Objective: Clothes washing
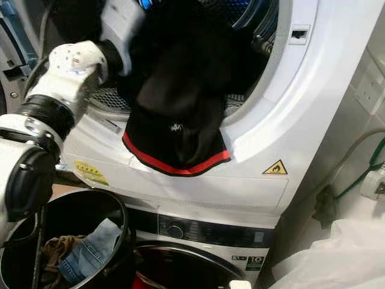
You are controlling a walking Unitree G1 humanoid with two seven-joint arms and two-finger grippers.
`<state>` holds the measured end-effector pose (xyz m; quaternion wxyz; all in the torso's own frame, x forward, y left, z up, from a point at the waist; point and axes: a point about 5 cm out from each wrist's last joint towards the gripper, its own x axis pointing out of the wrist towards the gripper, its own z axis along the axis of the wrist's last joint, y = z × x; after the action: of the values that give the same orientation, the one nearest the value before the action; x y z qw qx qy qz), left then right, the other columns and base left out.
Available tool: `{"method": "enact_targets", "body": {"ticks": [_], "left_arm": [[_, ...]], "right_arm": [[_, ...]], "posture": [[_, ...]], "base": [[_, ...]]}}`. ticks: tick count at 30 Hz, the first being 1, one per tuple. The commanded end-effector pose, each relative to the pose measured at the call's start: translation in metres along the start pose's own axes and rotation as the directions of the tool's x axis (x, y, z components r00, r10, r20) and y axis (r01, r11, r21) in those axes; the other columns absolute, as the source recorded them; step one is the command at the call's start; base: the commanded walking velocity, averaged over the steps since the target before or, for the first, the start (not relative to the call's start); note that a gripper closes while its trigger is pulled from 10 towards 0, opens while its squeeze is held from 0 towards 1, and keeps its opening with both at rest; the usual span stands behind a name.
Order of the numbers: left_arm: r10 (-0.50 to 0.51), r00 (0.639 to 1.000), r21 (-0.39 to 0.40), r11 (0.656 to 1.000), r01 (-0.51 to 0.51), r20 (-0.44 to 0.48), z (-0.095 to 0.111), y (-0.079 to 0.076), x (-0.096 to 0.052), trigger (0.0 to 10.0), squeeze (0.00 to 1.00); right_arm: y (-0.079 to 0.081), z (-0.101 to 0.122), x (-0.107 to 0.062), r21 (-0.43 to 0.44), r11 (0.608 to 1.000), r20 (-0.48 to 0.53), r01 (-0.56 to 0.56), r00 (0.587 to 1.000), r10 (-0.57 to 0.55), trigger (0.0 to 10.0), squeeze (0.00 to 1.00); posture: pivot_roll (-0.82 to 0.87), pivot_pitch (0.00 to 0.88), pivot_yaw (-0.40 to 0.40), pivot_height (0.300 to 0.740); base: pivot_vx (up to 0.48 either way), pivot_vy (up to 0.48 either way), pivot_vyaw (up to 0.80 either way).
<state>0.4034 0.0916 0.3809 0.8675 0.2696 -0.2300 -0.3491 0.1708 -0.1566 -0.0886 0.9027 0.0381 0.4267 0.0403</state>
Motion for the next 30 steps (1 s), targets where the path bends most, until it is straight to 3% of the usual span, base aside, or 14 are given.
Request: {"method": "enact_targets", "body": {"ticks": [1,4,8,11,12,15,18,19,20,21,22,24,26,30], "left_arm": [[-0.05,0.999,0.093,0.994,0.05,-0.008,0.011,-0.007,0.009,2.8,0.0],[0.082,0.989,0.067,0.994,-0.091,0.119,0.039,0.005,0.016,2.8,0.0],[0.142,0.974,0.055,0.986,-0.154,0.178,0.053,0.012,0.016,2.7,0.0],[0.238,0.932,0.003,0.969,-0.248,0.274,0.076,0.028,0.012,3.1,0.0],[0.253,0.925,-0.021,0.966,-0.258,0.284,0.079,0.031,0.011,3.7,0.0],[0.262,0.927,-0.048,0.965,-0.258,0.269,0.077,0.032,0.011,4.0,0.0],[0.264,0.937,-0.091,0.964,-0.249,0.23,0.066,0.029,0.011,5.8,0.0],[0.264,0.937,-0.091,0.964,-0.249,0.23,0.066,0.029,0.011,5.8,0.0],[0.267,0.937,-0.109,0.963,-0.248,0.224,0.064,0.029,0.011,7.7,0.0],[0.267,0.937,-0.109,0.963,-0.248,0.224,0.064,0.029,0.011,7.7,0.0],[0.271,0.941,-0.173,0.956,-0.238,0.202,0.059,0.03,0.011,10.0,0.0],[0.245,0.955,-0.238,0.95,-0.202,0.166,0.051,0.028,0.011,10.0,0.0],[0.232,0.959,-0.237,0.953,-0.19,0.161,0.05,0.027,0.011,10.0,0.0],[0.138,0.99,-0.255,0.959,-0.123,0.042,0.02,0.015,0.008,10.0,0.0]], "right_arm": [[0.002,0.002,0.001,0.002,1.0,0.016,0.0,1.0,0.0,10.0,0.0],[0.002,0.004,0.001,-0.004,1.0,0.026,0.009,1.0,-0.009,10.0,0.0],[0.001,0.002,0.0,-0.003,1.0,0.028,0.017,0.999,-0.017,10.0,0.0],[-0.002,-0.003,-0.002,-0.005,0.999,0.033,0.038,0.999,-0.038,10.0,0.0],[-0.004,-0.005,-0.004,-0.007,0.999,0.033,0.046,0.998,-0.045,10.0,0.0],[-0.007,-0.01,-0.006,-0.011,0.998,0.028,0.056,0.998,-0.056,10.0,0.0],[-0.011,-0.022,-0.012,-0.013,0.997,0.018,0.076,0.997,-0.076,10.0,0.0],[-0.011,-0.022,-0.012,-0.013,0.997,0.018,0.076,0.997,-0.076,10.0,0.0],[-0.012,-0.025,-0.013,-0.014,0.997,0.017,0.076,0.997,-0.076,10.0,0.0],[-0.012,-0.025,-0.013,-0.014,0.997,0.017,0.076,0.997,-0.076,10.0,0.0],[-0.013,-0.032,-0.017,-0.017,0.997,0.009,0.077,0.997,-0.077,10.0,0.0],[-0.014,-0.043,-0.022,-0.021,0.997,-0.004,0.075,0.997,-0.075,10.0,0.0],[-0.014,-0.045,-0.023,-0.022,0.997,-0.006,0.075,0.997,-0.075,10.0,0.0],[-0.01,-0.055,-0.028,-0.027,0.998,-0.018,0.058,0.998,-0.058,10.0,0.0]], "posture": [[-0.08,0.0,0.096,0.74],[-0.1,0.0,0.102,0.74],[-0.12,0.0,0.105,0.74],[-0.14,0.0,0.106,0.74],[-0.15,0.0,0.109,0.74],[-0.15,0.0,0.11,0.74],[-0.18,0.0,0.115,0.74],[-0.18,0.0,0.115,0.74],[-0.19,0.0,0.114,0.74],[-0.19,0.0,0.114,0.74],[-0.2,0.0,0.11,0.74],[-0.19,0.015,0.105,0.74],[-0.19,0.015,0.105,0.74],[-0.18,0.077,0.105,0.74]], "base": [[0.0,0.0,0.0],[0.0,0.0,0.0],[0.0,0.0,0.0],[0.0,0.0,0.0],[0.0,0.0,0.0],[0.0,0.0,0.0],[0.0,0.0,0.0],[0.0,0.0,0.0],[0.0,0.0,0.0],[0.0,0.0,0.0],[0.0,0.0,0.0],[0.0,0.0,0.0],[0.0,0.0,0.0],[0.0,0.0,0.0]]}}
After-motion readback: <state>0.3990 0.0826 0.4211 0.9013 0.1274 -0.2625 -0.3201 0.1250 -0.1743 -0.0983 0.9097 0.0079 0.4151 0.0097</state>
